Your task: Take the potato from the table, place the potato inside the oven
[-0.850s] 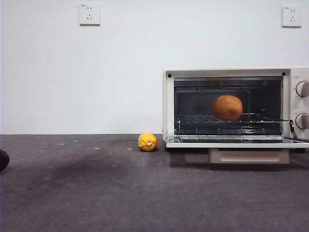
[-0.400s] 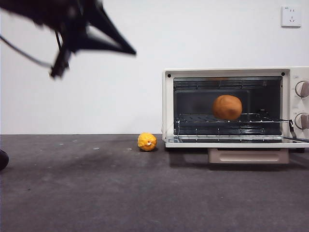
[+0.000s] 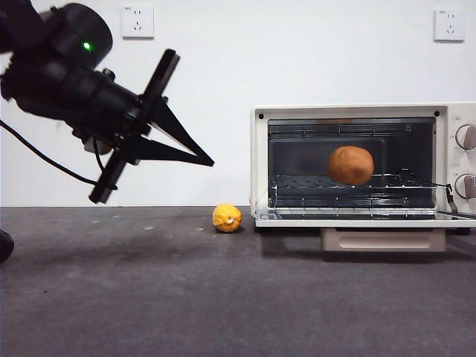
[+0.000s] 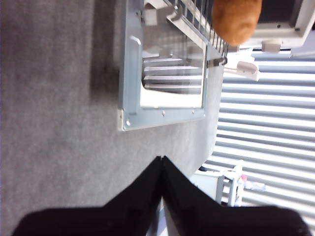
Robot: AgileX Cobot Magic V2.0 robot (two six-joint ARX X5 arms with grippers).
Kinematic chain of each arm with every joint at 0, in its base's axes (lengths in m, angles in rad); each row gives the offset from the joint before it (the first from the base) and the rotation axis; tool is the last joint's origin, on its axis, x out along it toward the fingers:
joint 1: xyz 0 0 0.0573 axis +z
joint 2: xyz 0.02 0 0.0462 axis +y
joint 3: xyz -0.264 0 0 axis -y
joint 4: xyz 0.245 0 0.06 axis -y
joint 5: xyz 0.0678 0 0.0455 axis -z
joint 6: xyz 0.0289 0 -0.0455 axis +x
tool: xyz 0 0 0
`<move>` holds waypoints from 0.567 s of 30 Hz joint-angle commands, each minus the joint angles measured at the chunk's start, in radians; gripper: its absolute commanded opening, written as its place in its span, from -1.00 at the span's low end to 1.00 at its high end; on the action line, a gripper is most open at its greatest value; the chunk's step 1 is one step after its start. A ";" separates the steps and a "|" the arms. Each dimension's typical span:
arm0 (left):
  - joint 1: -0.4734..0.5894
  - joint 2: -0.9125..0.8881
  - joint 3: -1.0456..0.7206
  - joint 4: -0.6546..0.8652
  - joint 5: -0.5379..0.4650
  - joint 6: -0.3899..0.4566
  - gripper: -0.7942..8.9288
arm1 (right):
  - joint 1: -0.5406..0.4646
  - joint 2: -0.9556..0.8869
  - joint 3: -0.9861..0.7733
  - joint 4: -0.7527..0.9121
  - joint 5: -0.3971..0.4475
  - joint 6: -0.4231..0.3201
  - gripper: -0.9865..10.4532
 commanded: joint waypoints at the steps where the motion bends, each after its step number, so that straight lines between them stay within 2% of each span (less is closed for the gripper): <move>1: -0.006 0.042 0.002 0.011 -0.010 -0.052 -0.85 | 0.001 -0.002 0.006 0.005 -0.003 -0.001 -0.72; 9: -0.024 0.110 0.022 0.010 -0.024 -0.094 -0.85 | 0.001 -0.002 0.012 0.003 -0.027 0.000 -0.72; 17: -0.078 0.206 0.132 -0.023 -0.051 -0.140 -0.85 | 0.001 -0.002 0.011 0.003 -0.044 0.000 -0.72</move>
